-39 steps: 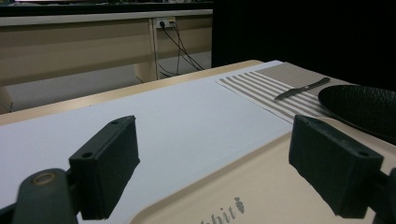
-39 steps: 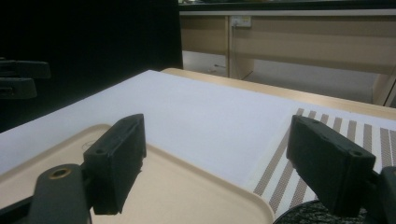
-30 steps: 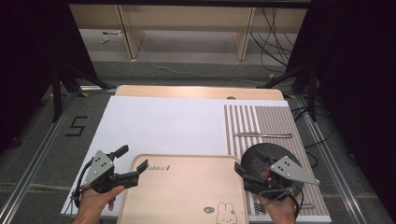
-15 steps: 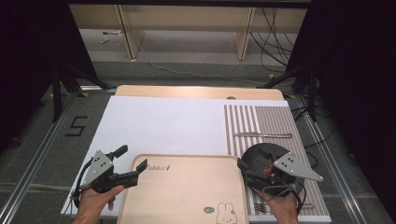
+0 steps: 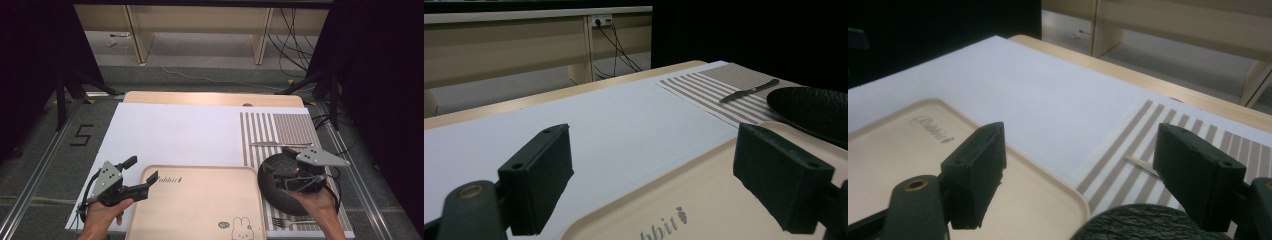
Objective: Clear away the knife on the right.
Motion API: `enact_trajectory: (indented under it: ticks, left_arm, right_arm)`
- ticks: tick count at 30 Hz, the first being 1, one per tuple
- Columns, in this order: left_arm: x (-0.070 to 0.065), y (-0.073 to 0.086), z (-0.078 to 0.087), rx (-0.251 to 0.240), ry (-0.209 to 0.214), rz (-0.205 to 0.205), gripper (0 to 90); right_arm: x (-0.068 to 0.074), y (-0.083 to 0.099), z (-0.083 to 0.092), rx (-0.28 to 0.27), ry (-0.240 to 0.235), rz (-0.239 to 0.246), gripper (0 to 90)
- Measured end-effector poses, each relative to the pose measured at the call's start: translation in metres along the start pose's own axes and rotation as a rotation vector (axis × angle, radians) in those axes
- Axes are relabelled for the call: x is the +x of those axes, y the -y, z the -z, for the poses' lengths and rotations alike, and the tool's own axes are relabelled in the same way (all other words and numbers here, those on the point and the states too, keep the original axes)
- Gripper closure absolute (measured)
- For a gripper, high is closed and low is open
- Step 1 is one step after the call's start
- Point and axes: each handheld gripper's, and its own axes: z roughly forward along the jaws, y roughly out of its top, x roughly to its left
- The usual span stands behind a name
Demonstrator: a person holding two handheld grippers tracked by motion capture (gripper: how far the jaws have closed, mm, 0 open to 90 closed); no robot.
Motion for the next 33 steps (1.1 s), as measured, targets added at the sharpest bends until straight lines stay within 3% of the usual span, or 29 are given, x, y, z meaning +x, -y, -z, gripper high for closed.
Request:
enact_trajectory:
  ticks: [4,5,7,10,11,12,14,17,21,30,33]
  left_arm:
    - [0.001,0.000,0.001,-0.004,-0.004,0.006,15.6]
    - [0.002,0.000,0.000,-0.002,-0.005,0.009,15.5]
    - [0.001,0.000,0.000,0.000,-0.005,0.007,15.6]
    - [0.000,0.000,0.000,-0.001,0.000,-0.004,15.6]
    - [0.001,-0.001,0.000,-0.004,0.000,-0.004,15.6]
    - [0.002,-0.001,0.001,-0.009,-0.004,0.002,15.6]
    - [0.002,-0.001,0.002,-0.008,-0.006,0.000,15.6]
    - [0.004,-0.001,0.002,-0.013,-0.010,0.010,15.6]
    - [0.005,-0.001,0.002,-0.013,-0.009,0.006,15.6]
    - [0.009,-0.001,0.002,-0.014,-0.018,0.019,15.6]
    - [0.008,-0.001,0.002,-0.011,-0.015,0.013,15.6]
  right_arm:
    - [-0.011,-0.006,-0.003,0.033,0.002,0.006,22.4]
    - [-0.018,-0.011,-0.006,0.076,0.003,0.024,23.0]
    - [-0.022,-0.013,-0.007,0.092,0.006,0.035,23.1]
    - [-0.037,-0.022,-0.016,0.184,0.002,0.037,23.0]
    - [-0.037,-0.022,-0.016,0.184,0.002,0.037,23.0]
    - [-0.045,-0.024,-0.022,0.237,0.000,0.042,23.0]
    - [-0.048,-0.024,-0.026,0.257,0.007,0.042,23.1]
    - [-0.065,-0.025,-0.040,0.344,0.027,0.047,23.5]
    - [-0.081,-0.029,-0.055,0.413,0.053,0.049,23.5]
    - [-0.112,-0.030,-0.086,0.553,0.087,0.023,23.5]
    - [-0.119,-0.032,-0.091,0.582,0.077,0.007,23.5]
